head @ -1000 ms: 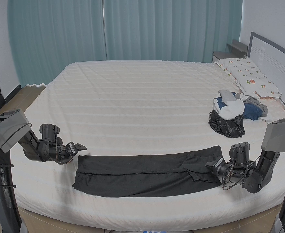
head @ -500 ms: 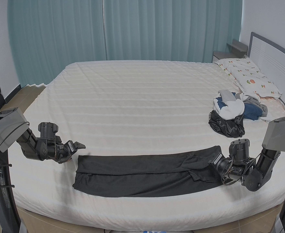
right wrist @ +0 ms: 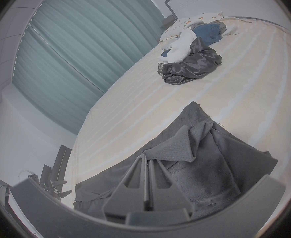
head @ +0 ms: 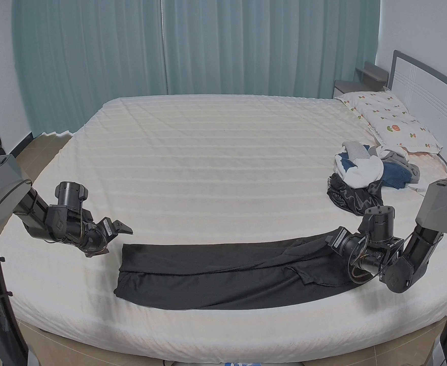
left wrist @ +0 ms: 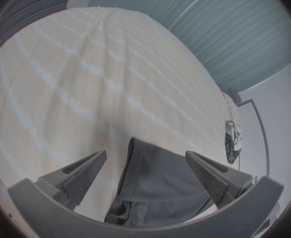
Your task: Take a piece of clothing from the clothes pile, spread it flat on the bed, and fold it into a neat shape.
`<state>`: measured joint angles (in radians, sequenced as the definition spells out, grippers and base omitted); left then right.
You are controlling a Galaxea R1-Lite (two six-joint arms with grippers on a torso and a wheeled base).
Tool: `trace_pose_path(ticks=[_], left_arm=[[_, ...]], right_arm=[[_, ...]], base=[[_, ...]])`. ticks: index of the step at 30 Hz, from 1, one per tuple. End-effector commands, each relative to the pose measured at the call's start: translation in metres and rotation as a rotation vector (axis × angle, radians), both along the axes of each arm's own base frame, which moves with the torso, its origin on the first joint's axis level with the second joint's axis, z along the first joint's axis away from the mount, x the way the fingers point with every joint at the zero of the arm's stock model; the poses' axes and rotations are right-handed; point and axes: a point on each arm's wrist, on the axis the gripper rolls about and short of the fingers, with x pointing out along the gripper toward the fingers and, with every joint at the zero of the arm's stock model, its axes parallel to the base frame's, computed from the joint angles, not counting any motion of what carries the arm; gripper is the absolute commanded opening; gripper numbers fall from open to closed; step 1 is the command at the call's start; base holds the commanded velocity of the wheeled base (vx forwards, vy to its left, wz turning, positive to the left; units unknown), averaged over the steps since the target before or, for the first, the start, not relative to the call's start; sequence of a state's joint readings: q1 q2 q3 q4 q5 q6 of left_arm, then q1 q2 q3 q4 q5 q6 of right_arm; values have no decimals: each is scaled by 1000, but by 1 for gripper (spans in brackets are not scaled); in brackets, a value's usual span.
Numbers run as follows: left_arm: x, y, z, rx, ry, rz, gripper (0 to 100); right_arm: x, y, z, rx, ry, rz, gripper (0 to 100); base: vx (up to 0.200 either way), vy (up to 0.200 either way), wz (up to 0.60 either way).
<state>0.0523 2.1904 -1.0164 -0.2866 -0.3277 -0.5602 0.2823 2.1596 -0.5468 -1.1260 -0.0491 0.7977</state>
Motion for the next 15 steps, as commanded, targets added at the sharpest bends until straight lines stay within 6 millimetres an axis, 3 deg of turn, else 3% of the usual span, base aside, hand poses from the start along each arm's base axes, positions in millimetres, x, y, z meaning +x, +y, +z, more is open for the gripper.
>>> trace_pose_path(ticks=[1, 6, 15], left_arm=[[-2, -11, 8, 19, 37, -43, 100], [-10, -30, 1, 34, 109, -84, 100], [-12, -38, -10, 75, 166, -89, 100]], right_arm=[[-1, -1, -3, 1, 0, -2, 0], [-3, -2, -7, 0, 1, -2, 0], [-2, -1, -9, 0, 3, 1, 0]], base=[[0, 0, 0], [0, 0, 0], [0, 0, 0]])
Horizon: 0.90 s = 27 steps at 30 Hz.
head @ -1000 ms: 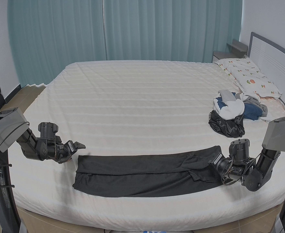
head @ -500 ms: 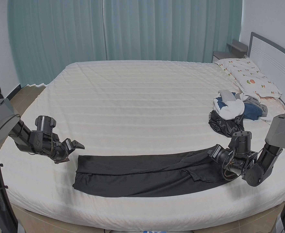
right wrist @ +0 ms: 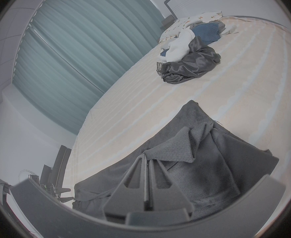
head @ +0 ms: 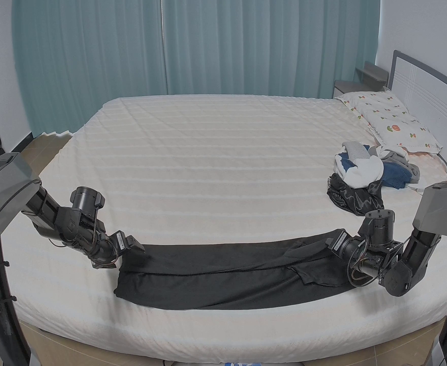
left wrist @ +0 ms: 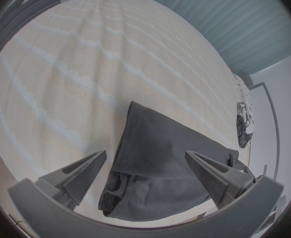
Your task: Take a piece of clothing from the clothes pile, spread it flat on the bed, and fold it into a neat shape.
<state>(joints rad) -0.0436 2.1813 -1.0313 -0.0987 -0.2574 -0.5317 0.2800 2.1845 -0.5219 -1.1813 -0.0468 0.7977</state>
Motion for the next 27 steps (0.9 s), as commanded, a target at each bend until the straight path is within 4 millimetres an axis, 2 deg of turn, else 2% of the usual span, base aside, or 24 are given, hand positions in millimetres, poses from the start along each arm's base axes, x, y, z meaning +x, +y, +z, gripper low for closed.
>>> trace_pose_path(ticks=[1, 4, 9, 12, 16, 19, 23, 27], left_arm=[[2, -6, -3, 3, 1, -12, 100], [2, -5, 2, 1, -13, -8, 100], [-6, -5, 44, -41, -112, 52, 100], [-12, -19, 59, -96, -124, 85, 100], [-13, -37, 55, -104, -101, 90, 100], [-25, -51, 41, -112, -34, 122, 100], [-32, -70, 30, -193, -68, 179, 100], [-37, -91, 3, -162, -139, 220, 100]], right_arm=[[0, 1, -3, -2, 8, 4, 0], [0, 1, -2, 0, 7, 4, 0], [-1, 2, 1, 8, -1, 4, 0], [-4, 2, -1, 25, 14, -2, 0], [-5, 1, -2, 28, 10, -5, 0], [-7, 2, 1, 45, 1, 11, 0], [-7, 3, 2, 50, -2, 22, 0], [-7, 3, 2, 71, 3, 13, 0]], base=[[0, 0, 0], [0, 0, 0], [0, 0, 0], [0, 0, 0], [0, 0, 0], [0, 0, 0], [0, 0, 0], [0, 0, 0]])
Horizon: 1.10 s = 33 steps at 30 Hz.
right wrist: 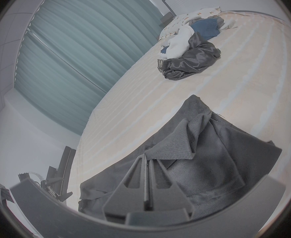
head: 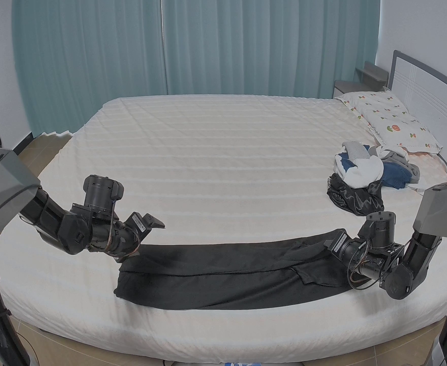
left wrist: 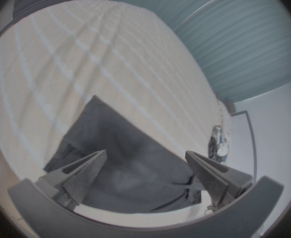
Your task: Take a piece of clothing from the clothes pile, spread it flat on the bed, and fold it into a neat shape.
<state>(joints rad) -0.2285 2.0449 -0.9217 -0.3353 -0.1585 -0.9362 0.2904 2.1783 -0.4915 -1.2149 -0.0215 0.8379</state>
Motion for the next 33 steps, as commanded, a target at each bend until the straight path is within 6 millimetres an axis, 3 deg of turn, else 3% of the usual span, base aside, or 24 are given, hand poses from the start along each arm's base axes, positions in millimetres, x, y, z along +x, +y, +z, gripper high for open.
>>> trace_pose_path(ticks=[1, 14, 20, 32, 33], left_arm=[[-19, -33, -44, 33, 6, 32, 100], [-29, -51, -53, 35, 10, 92, 100], [-30, -51, -62, 50, 33, 95, 100], [-14, -52, -74, 100, 10, 148, 100], [-13, -51, -75, 101, 12, 151, 0]], right_arm=[[-1, 1, 1, 28, 4, -3, 0], [-5, 0, 3, 47, -19, 11, 0], [-5, 0, 3, 48, -21, 12, 0], [-8, -1, 5, 55, -51, 12, 0], [-8, -1, 5, 55, -51, 12, 0]], base=[[0, 0, 0], [0, 0, 0], [0, 0, 0], [0, 0, 0], [0, 0, 0]])
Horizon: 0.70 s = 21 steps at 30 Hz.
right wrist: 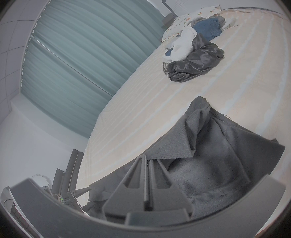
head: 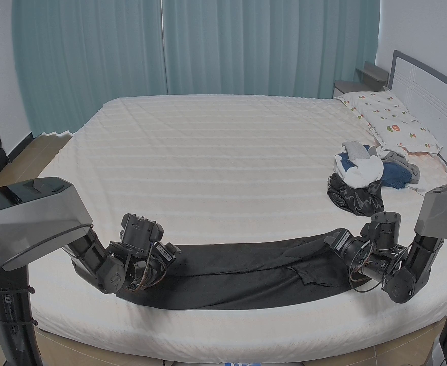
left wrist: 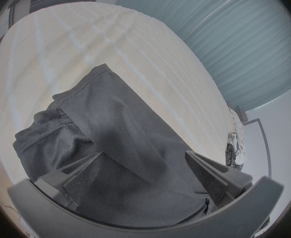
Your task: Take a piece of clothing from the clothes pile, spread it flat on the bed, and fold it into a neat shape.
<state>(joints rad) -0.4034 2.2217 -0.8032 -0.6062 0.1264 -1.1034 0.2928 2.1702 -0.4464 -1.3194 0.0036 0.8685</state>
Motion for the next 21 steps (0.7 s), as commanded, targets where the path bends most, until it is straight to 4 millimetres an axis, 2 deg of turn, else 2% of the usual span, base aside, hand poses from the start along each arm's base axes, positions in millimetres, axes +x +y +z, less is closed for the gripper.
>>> trace_pose_path(ticks=[1, 8, 15, 18, 21], left_arm=[[5, 4, -8, 9, 14, 16, 0], [8, 22, -7, 72, 3, 92, 0], [11, 31, 6, 95, -42, 102, 0], [12, 31, 12, 94, -59, 97, 0], [18, 32, 16, 123, -85, 68, 0]], right_arm=[[-2, -1, -1, -1, 3, 0, 0], [-3, -1, -1, -3, 6, 0, 0], [-2, -1, 0, -4, 1, 0, 0], [4, -3, 2, -7, -19, -4, 0], [21, -7, 7, -10, -59, -4, 0]], base=[[0, 0, 0], [0, 0, 0], [0, 0, 0], [0, 0, 0], [0, 0, 0]])
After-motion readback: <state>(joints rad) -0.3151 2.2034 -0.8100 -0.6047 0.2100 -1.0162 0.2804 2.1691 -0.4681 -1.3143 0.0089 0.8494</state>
